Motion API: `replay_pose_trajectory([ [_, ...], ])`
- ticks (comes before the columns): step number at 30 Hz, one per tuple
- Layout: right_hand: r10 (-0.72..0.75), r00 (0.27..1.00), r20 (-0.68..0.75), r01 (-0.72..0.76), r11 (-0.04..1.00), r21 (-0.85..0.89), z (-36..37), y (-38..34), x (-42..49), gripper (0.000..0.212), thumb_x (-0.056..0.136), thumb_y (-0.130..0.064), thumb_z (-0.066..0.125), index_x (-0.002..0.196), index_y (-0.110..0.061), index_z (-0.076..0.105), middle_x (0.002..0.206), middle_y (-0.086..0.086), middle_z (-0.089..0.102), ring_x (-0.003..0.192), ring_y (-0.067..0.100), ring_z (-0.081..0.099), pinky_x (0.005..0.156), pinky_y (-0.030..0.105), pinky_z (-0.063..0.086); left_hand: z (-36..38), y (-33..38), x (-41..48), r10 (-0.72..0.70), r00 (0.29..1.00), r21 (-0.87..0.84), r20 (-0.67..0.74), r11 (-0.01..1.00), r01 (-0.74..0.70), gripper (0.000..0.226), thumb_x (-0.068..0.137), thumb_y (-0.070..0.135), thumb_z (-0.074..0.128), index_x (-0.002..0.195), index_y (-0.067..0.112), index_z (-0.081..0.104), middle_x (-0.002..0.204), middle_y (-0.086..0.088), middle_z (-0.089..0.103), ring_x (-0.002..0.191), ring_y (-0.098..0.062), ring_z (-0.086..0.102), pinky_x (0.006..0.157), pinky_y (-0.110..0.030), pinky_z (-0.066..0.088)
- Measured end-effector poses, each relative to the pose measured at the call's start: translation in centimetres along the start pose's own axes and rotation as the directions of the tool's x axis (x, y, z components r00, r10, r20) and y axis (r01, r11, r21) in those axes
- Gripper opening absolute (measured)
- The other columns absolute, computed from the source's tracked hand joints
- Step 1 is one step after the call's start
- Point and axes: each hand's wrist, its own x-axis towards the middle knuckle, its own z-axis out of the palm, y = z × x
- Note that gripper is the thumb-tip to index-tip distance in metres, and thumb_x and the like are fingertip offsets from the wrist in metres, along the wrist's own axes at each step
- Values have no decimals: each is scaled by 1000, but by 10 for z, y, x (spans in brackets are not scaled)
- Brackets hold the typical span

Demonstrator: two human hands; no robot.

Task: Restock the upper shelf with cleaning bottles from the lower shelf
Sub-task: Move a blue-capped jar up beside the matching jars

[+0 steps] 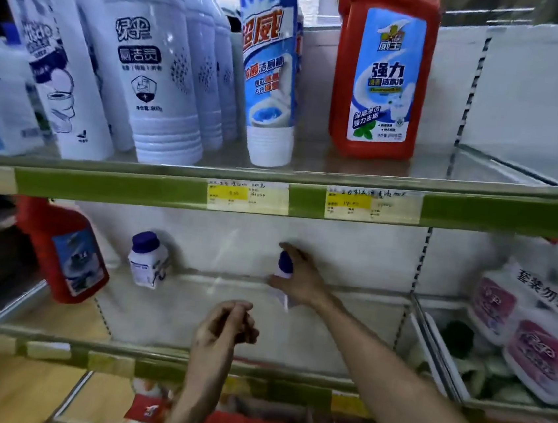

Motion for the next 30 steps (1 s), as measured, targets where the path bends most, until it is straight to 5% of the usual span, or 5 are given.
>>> replay_pose_trajectory([
  [5, -64, 992, -108, 63, 998, -15, 7, 0, 7, 48, 88, -29, 67, 134, -24, 54, 130, 8, 58, 113, 26, 58, 84, 23, 40, -21, -4, 6, -2, 1000, 45, -22, 999, 3, 19, 100, 15, 54, 96, 8, 71, 75, -7, 66, 70, -23, 65, 70, -36, 58],
  [12, -63, 994, -89, 90, 936, 339, 0, -60, -38, 29, 81, -45, 77, 105, -33, 66, 107, -7, 69, 92, 12, 64, 68, 11, 47, -36, 15, 4, -117, 993, 272, -13, 955, 116, 31, 90, 43, 68, 117, 35, 56, 120, 5, 61, 107, -15, 64, 88, -36, 58],
  [17, -40, 999, 0, 38, 938, 343, -3, -107, -60, 40, 67, -68, 66, 94, -39, 62, 98, -11, 70, 91, 17, 66, 83, 36, 56, -41, 48, -13, -166, 986, 272, -7, 949, 161, 46, 81, 52, 74, 120, 37, 55, 120, 7, 66, 100, -6, 68, 90, -34, 58],
  [24, -105, 987, 118, 53, 924, 379, 13, -136, -77, 37, 77, -65, 70, 96, -34, 63, 99, -13, 69, 93, 12, 65, 86, 32, 53, -64, 76, -43, -180, 970, 368, -164, 901, 229, 65, 67, 79, 65, 121, 42, 59, 120, 15, 67, 111, -8, 65, 98, -40, 54],
  [30, -233, 944, 234, 56, 812, 581, 39, -170, -104, 28, 88, -45, 71, 108, -25, 67, 107, -2, 70, 94, 9, 65, 84, 20, 51, -102, 82, -65, -375, 908, -185, -186, 921, 342, 59, 82, 50, 73, 120, 5, 69, 122, -20, 68, 108, -29, 65, 91, -42, 53],
])
